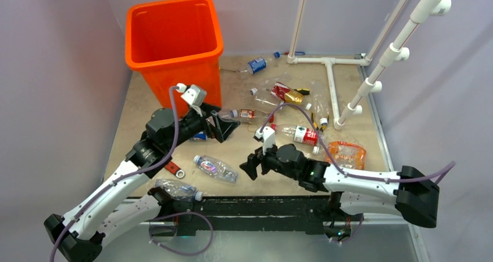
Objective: Put the plastic bottles in the bin
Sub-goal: Pick up the plastic bottle at the center of the board.
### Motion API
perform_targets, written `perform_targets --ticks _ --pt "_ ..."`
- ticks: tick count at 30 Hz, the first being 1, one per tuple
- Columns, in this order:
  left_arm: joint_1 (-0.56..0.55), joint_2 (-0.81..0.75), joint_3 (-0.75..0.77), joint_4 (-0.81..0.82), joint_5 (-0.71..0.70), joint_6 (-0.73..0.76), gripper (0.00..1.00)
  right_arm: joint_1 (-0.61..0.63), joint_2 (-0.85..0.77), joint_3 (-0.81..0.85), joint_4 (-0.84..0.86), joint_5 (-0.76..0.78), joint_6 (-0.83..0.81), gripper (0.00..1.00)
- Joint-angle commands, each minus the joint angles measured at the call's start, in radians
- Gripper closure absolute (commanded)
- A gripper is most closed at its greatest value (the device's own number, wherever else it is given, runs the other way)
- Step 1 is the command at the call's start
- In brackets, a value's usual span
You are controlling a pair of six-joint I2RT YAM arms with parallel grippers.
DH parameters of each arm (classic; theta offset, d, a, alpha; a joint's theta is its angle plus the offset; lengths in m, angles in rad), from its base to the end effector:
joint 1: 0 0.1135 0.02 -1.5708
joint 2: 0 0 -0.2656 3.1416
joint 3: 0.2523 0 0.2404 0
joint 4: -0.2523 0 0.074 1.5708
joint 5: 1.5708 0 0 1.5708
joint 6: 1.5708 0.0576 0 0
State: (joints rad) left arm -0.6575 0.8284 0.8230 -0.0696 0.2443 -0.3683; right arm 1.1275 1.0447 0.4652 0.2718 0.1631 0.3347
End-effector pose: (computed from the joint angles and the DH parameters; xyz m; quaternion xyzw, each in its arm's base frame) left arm 0.1522 -0.1351 0.3582 0.1869 0.7081 -0.4091 0.5443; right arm 0.1109 0.2119 0.2263 -0.2662 0.7606 0.3439 0.4820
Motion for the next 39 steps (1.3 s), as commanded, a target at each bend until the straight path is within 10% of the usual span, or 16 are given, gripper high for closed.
perform_targets --ticks 1,28,39 --pt "0.001 -0.050 -0.004 0.073 -0.202 0.047 0.01 0.010 0.074 0.021 0.116 -0.068 -0.008 0.13" --pt "0.002 -0.073 0.005 -0.016 -0.326 0.034 0.01 0.129 0.641 0.340 0.015 -0.023 -0.150 0.18" --pt "0.001 -0.068 0.004 -0.018 -0.326 0.032 0.01 0.177 0.716 0.354 -0.037 0.120 -0.164 0.34"
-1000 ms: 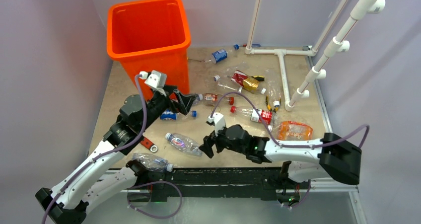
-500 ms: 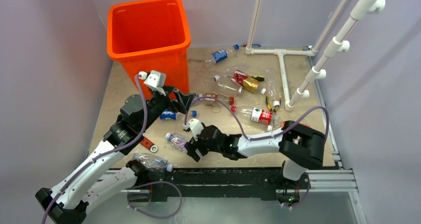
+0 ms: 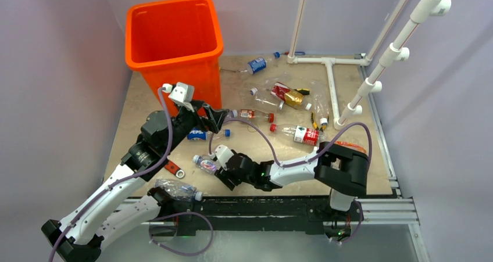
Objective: Put the plastic bottles in the bin
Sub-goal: Pick up the plastic bottle at the center of the board.
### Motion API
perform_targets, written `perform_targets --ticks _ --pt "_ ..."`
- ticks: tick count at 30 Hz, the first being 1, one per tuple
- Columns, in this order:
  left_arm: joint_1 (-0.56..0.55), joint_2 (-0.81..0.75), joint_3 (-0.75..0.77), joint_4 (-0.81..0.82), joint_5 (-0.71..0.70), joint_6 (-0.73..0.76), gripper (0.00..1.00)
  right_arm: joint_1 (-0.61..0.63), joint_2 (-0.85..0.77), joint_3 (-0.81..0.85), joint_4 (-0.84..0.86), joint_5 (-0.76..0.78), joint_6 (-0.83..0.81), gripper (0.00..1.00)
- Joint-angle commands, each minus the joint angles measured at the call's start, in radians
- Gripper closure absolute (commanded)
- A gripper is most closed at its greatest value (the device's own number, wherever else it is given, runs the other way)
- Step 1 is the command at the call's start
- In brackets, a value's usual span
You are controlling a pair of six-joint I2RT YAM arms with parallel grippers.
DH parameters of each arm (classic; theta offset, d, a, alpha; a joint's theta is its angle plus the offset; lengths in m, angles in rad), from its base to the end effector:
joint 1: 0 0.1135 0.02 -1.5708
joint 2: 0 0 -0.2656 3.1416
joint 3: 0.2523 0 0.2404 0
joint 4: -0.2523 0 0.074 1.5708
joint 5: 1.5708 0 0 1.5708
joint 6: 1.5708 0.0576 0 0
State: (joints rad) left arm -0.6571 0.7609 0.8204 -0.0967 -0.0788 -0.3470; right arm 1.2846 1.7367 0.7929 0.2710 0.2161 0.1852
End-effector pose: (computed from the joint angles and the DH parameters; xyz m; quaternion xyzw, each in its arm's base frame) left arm 0.1515 -0.1111 0.3655 0.0841 0.7152 -0.3088 0.6214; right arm 0.1109 0.3332 0.1410 -0.4280 0.7881 0.2173 0.3853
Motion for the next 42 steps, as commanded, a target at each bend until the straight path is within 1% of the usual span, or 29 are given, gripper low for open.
perform_targets --ticks 1,7,10,14,20,23,25,26,30,33,37,40,42 --pt "0.001 0.001 0.006 0.009 -0.003 0.011 0.01 0.024 0.024 0.024 -0.029 0.069 -0.013 0.38" --pt "0.002 0.004 0.006 0.009 -0.003 0.010 0.01 0.034 -0.001 0.005 -0.020 0.095 -0.008 0.62" --pt "0.001 0.006 0.006 0.009 -0.003 0.009 0.01 0.036 -0.065 -0.029 -0.030 0.132 0.011 0.70" --pt "0.001 0.006 0.007 0.011 -0.004 0.009 0.01 0.040 -0.205 -0.084 -0.062 0.176 0.022 0.74" --pt "0.004 -0.008 0.006 0.017 -0.015 0.004 0.01 0.047 -0.473 -0.138 -0.180 0.213 0.044 0.76" --pt "0.053 -0.036 -0.014 0.068 0.034 -0.028 0.01 0.046 -0.574 -0.149 -0.225 0.224 0.093 0.76" --pt "0.089 -0.059 -0.038 0.152 0.072 -0.069 0.01 0.047 -0.610 -0.161 -0.232 0.227 0.141 0.76" --pt "0.104 -0.070 -0.054 0.187 0.115 -0.089 0.01 0.046 -0.628 -0.170 -0.227 0.238 0.163 0.76" --pt "0.113 -0.090 -0.099 0.285 0.203 -0.137 0.01 0.046 -0.716 -0.221 -0.127 0.326 0.243 0.76" --pt "0.114 -0.078 -0.123 0.363 0.260 -0.185 0.01 0.045 -0.809 -0.300 0.027 0.378 0.273 0.76" --pt "0.113 -0.034 -0.104 0.410 0.385 -0.194 0.01 0.045 -0.957 -0.426 0.288 0.395 0.213 0.76" --pt "0.112 -0.002 -0.121 0.440 0.456 -0.188 0.01 0.045 -1.012 -0.482 0.404 0.388 0.166 0.76" --pt "0.112 0.006 -0.158 0.504 0.502 -0.209 0.01 0.046 -1.027 -0.503 0.453 0.369 0.141 0.77"
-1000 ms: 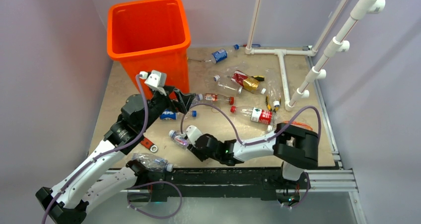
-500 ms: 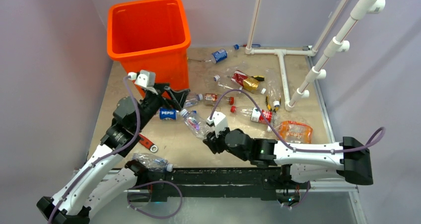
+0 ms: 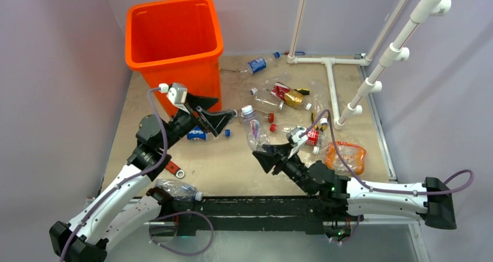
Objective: Put the plastic bottles in the bin
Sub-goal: Pick up the plastic bottle at the center of the board.
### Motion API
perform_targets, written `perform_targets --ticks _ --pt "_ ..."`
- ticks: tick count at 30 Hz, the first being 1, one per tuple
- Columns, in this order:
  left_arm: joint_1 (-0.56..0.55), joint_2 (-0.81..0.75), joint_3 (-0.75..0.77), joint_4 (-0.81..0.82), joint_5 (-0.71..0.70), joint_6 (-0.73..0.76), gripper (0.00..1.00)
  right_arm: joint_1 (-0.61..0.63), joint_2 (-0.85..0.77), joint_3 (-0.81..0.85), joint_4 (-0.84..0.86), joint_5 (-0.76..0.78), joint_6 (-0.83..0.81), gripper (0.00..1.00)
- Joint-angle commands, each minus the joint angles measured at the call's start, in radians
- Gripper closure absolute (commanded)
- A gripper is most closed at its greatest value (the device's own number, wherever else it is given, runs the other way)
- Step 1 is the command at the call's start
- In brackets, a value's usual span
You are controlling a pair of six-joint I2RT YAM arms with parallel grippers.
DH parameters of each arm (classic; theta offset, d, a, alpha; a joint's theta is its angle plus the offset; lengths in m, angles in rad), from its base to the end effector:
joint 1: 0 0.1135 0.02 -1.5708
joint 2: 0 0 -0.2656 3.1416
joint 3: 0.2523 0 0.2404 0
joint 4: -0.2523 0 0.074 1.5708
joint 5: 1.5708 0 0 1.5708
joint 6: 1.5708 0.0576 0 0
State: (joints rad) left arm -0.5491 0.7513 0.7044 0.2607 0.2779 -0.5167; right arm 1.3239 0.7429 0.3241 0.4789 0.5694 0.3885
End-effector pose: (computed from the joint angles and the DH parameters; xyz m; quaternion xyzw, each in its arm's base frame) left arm 0.1519 -0.1114 0.3713 0.1179 0.6197 -0.4666 0.6199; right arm 0.0750 0.1706 0.2607 -0.1141 0.6795 0.4016 0.6033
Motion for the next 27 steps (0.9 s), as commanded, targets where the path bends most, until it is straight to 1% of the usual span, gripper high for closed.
perform_targets --ticks 1,4,9,12,15,18,19,22,23,24,27 --pt "0.005 0.018 -0.056 0.188 0.169 -0.050 0.01 0.006 -0.037 -0.045 0.274 0.004 -0.072 0.77" --pt "0.005 0.015 -0.070 0.218 0.197 -0.059 0.01 0.006 -0.021 -0.073 0.361 -0.040 -0.101 0.77" --pt "0.005 -0.005 -0.093 0.246 0.204 -0.076 0.01 0.006 0.057 -0.085 0.498 -0.138 -0.155 0.78" --pt "0.005 -0.010 -0.106 0.293 0.236 -0.100 0.03 0.007 0.115 -0.071 0.533 -0.162 -0.181 0.79" --pt "0.006 -0.003 -0.112 0.332 0.282 -0.125 0.08 0.009 0.157 -0.063 0.568 -0.176 -0.198 0.80" --pt "0.004 0.007 -0.111 0.345 0.305 -0.135 0.17 0.008 0.176 -0.063 0.590 -0.186 -0.217 0.81" --pt "0.005 0.011 -0.110 0.346 0.308 -0.135 0.23 0.008 0.181 -0.061 0.591 -0.186 -0.221 0.81" --pt "0.005 0.015 -0.111 0.341 0.305 -0.129 0.46 0.008 0.189 -0.058 0.590 -0.182 -0.229 0.82" --pt "0.005 0.018 -0.108 0.335 0.306 -0.129 0.49 0.008 0.193 -0.057 0.586 -0.175 -0.229 0.81" --pt "0.005 0.020 -0.103 0.325 0.308 -0.127 0.50 0.008 0.197 -0.056 0.586 -0.176 -0.230 0.82" --pt "0.004 0.025 -0.099 0.324 0.319 -0.127 0.51 0.008 0.213 -0.051 0.583 -0.182 -0.234 0.82"
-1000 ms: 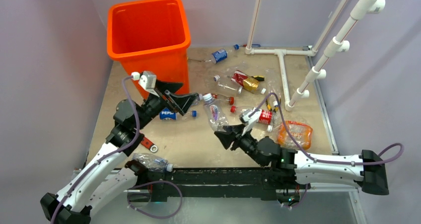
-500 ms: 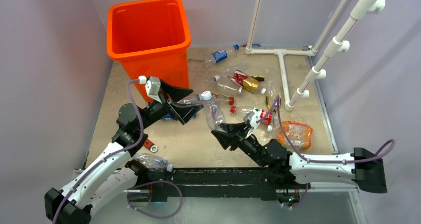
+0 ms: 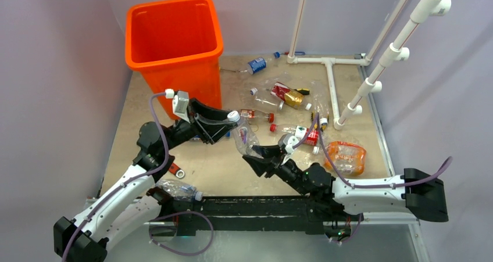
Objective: Put the plastic bottles in the bin
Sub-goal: Pick up the plastic bottle at the center of the board.
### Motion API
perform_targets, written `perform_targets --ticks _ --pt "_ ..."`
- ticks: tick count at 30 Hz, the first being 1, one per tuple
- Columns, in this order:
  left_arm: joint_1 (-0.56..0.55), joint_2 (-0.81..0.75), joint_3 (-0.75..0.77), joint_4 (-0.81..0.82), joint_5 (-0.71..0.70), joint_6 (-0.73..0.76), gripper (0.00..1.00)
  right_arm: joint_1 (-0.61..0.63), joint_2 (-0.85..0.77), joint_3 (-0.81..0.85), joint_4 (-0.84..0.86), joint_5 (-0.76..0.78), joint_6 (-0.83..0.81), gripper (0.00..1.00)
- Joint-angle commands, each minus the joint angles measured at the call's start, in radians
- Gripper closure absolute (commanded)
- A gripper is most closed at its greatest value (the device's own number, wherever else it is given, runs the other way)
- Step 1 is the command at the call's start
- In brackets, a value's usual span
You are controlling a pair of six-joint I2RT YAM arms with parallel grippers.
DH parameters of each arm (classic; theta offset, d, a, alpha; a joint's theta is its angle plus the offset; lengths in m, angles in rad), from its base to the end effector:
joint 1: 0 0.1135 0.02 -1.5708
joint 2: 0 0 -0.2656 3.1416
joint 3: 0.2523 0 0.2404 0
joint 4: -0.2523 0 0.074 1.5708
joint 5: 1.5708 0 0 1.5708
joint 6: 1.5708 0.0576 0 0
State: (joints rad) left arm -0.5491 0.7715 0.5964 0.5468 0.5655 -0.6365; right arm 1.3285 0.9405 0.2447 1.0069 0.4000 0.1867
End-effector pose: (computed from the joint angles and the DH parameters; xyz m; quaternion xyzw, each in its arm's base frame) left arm 0.1405 -0.1221 0.3618 0.2065 0.5514 -0.5735 0.5696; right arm 0.0701 0.1903 0.2638 -0.1769 0.5725 0.4592 0.6558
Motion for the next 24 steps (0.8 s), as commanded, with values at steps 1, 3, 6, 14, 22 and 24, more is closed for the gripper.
perform_targets --ticks 1,3,6,14,22,24 --pt "0.004 0.007 0.011 0.038 0.035 -0.008 0.51 0.004 0.022 0.027 0.058 -0.014 -0.033 0.82" --pt "0.004 0.012 0.012 0.037 0.038 -0.012 0.51 0.004 0.036 0.029 0.061 -0.018 -0.036 0.82" --pt "0.005 0.020 0.015 0.036 0.044 -0.017 0.49 0.003 0.056 0.042 0.050 -0.024 -0.047 0.82" --pt "0.004 0.034 0.019 0.043 0.066 -0.017 0.69 0.003 0.056 0.041 0.040 -0.020 -0.049 0.82" --pt "0.003 0.040 0.009 0.061 0.067 -0.021 1.00 0.003 0.050 0.054 0.009 0.005 -0.039 0.74" --pt "0.002 0.031 0.001 0.065 0.056 -0.019 1.00 0.003 0.047 0.072 -0.041 0.031 -0.009 0.54"
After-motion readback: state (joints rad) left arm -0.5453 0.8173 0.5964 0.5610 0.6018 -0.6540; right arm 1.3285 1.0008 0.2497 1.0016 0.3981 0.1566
